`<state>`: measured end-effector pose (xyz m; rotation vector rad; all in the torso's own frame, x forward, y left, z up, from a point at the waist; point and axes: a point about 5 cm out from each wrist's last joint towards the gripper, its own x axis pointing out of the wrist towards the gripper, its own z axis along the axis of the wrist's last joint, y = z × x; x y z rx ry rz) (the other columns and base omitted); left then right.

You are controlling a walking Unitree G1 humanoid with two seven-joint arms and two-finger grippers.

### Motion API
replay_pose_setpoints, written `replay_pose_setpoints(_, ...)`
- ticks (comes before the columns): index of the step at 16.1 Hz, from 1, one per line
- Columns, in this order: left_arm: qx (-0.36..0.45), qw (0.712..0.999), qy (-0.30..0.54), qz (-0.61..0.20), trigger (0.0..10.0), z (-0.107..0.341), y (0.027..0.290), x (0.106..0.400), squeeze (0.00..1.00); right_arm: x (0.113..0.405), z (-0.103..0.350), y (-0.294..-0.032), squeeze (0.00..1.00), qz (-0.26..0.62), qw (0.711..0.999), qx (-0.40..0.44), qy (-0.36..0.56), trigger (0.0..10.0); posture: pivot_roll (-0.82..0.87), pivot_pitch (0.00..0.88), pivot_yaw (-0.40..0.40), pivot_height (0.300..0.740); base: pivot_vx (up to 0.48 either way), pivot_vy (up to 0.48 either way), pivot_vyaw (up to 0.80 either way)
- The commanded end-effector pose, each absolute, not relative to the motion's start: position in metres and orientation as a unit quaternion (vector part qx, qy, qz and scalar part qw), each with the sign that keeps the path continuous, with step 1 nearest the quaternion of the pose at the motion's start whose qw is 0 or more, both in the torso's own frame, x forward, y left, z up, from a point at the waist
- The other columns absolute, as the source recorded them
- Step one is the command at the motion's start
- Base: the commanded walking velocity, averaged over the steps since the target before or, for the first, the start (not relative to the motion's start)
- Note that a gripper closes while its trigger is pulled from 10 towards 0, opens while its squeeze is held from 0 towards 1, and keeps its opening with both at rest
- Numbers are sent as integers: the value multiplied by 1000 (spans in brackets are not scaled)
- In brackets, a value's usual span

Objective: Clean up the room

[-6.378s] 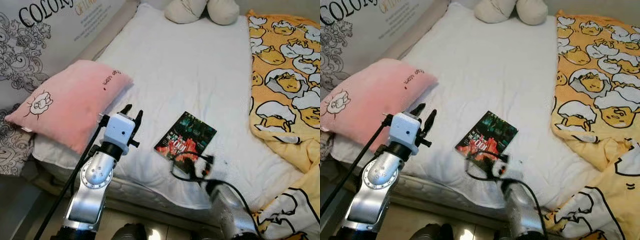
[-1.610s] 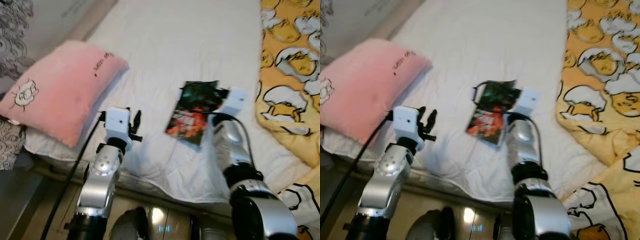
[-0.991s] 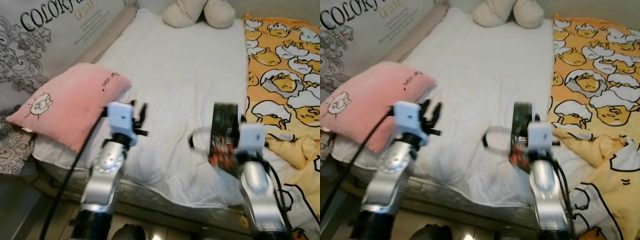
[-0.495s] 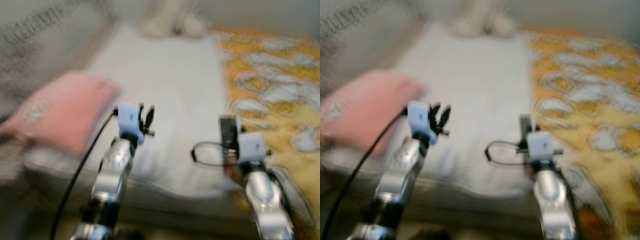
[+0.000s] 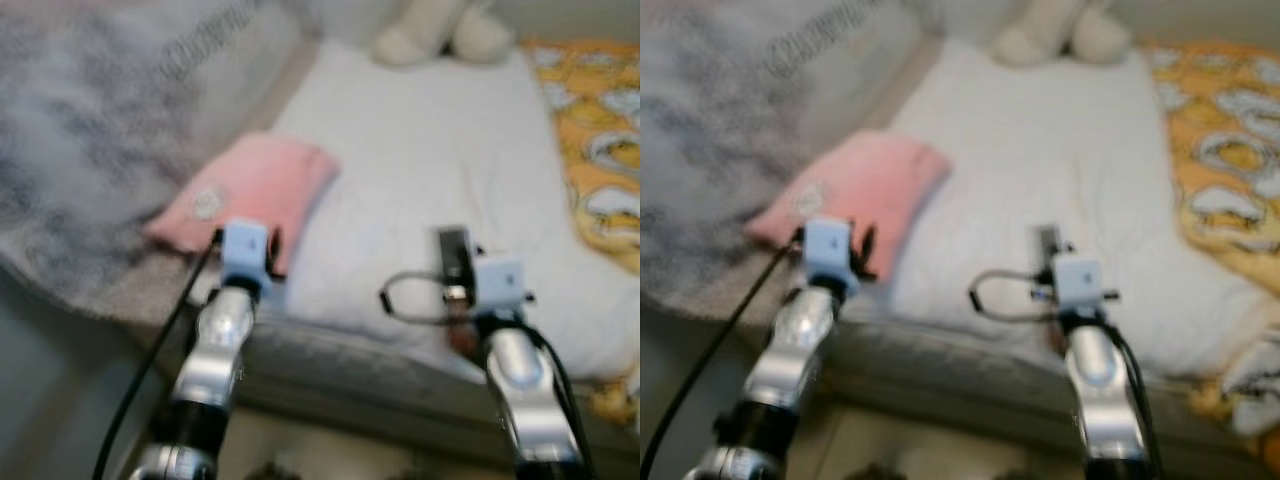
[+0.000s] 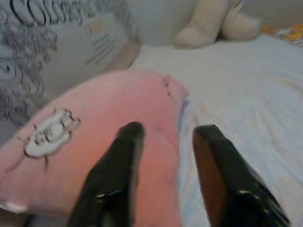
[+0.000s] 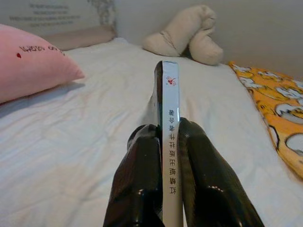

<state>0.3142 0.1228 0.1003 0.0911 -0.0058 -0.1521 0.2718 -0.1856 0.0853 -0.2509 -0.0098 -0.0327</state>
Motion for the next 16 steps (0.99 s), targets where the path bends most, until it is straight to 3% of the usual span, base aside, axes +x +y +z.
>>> replay_pose_setpoints(1,52,995,-10,-84,10000,106,125,318,1000,276,95,-180,0,-20,993,-109,-31,0,-191,0,71,740,0,0,0)
replay_pose_setpoints(5,66,993,-9,-97,10000,107,123,322,1000,275,92,-181,0,-28,993,-107,-27,0,-197,0,82,740,0,0,0)
replay_pose_setpoints(6,67,993,-2,-100,10000,106,123,323,0,276,92,-182,0,-31,993,-108,-28,0,-198,0,82,740,0,0,0)
replay_pose_setpoints(10,33,999,-12,-22,10000,109,143,325,0,280,94,-186,0,-34,993,-108,-31,0,-193,0,75,740,276,0,0)
replay_pose_setpoints(16,43,999,-25,-21,10000,113,144,323,0,284,92,-182,0,-16,994,-108,-26,0,-172,0,62,740,436,0,0)
